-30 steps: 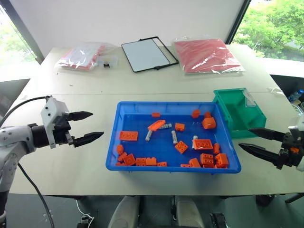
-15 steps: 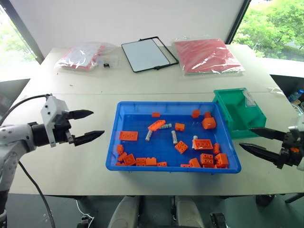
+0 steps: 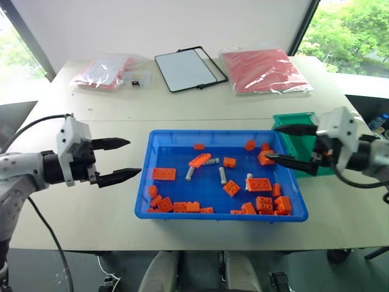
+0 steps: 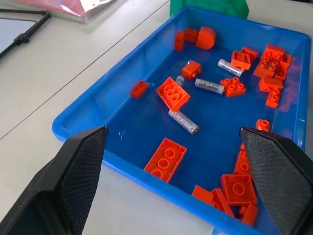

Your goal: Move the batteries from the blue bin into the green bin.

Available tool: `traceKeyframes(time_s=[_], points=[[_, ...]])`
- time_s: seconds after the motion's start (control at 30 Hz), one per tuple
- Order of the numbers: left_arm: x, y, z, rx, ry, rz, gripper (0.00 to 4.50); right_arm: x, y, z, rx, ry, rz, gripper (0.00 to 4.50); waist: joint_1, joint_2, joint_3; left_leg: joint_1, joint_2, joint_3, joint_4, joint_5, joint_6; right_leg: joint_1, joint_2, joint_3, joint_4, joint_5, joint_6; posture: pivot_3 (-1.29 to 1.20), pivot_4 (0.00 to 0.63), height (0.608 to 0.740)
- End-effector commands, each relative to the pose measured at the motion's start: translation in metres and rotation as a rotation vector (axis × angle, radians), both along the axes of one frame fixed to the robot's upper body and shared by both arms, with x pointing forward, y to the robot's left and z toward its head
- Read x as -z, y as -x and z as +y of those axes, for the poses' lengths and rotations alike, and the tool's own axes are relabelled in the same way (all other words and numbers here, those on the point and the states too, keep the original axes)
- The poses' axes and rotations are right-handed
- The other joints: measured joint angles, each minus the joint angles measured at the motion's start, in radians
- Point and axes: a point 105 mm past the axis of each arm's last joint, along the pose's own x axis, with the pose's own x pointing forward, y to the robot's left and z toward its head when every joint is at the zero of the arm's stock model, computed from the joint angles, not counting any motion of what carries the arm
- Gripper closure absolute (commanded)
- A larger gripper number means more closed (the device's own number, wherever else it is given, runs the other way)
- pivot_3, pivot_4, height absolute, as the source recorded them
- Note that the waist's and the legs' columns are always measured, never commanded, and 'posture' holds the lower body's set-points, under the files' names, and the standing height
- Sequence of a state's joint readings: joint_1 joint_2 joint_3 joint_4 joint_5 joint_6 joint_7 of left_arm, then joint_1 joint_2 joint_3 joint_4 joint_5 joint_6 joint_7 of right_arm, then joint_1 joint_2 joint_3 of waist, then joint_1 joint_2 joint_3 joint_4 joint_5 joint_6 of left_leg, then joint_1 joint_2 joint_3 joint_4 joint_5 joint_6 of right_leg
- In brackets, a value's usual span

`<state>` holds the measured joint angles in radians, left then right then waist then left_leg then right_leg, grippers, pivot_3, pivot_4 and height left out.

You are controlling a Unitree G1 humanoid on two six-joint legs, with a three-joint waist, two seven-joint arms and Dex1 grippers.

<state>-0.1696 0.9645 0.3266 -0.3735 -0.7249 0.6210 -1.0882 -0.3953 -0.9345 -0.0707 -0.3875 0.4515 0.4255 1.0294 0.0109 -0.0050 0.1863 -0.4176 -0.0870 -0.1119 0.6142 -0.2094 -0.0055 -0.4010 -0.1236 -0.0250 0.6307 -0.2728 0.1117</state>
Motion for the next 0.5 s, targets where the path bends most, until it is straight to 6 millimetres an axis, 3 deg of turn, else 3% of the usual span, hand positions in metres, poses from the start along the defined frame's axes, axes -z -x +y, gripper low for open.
traceKeyframes(time_s=[0.03, 0.23, 0.5], points=[[-0.006, 0.004, -0.008, 0.045, -0.017, -0.027, 0.0, 0.017, -0.006, 0.033, -0.119, 0.108, -0.061, 0.89, 0.0, 0.0, 0.0, -0.001, 0.0, 0.0, 0.0, 0.0, 0.0, -0.001, 0.001, 0.0, 0.0, 0.001, 0.002, 0.0, 0.15, 0.735], [-0.001, 0.01, -0.015, 0.091, -0.035, -0.019, 0.0, 0.061, -0.017, 0.062, -0.263, 0.275, -0.145, 0.89, 0.0, 0.0, 0.0, -0.003, -0.002, 0.0, 0.001, 0.001, -0.001, -0.004, 0.001, 0.0, 0.001, 0.003, 0.004, 0.0, 0.15, 0.735], [-0.004, 0.009, -0.018, 0.095, -0.024, -0.035, 0.0, 0.069, -0.041, 0.084, -0.27, 0.239, -0.187, 0.89, -0.019, 0.0, 0.0, -0.002, 0.0, -0.001, 0.001, 0.004, -0.005, -0.004, 0.005, 0.0, 0.003, 0.005, 0.003, 0.0, 0.15, 0.735]])
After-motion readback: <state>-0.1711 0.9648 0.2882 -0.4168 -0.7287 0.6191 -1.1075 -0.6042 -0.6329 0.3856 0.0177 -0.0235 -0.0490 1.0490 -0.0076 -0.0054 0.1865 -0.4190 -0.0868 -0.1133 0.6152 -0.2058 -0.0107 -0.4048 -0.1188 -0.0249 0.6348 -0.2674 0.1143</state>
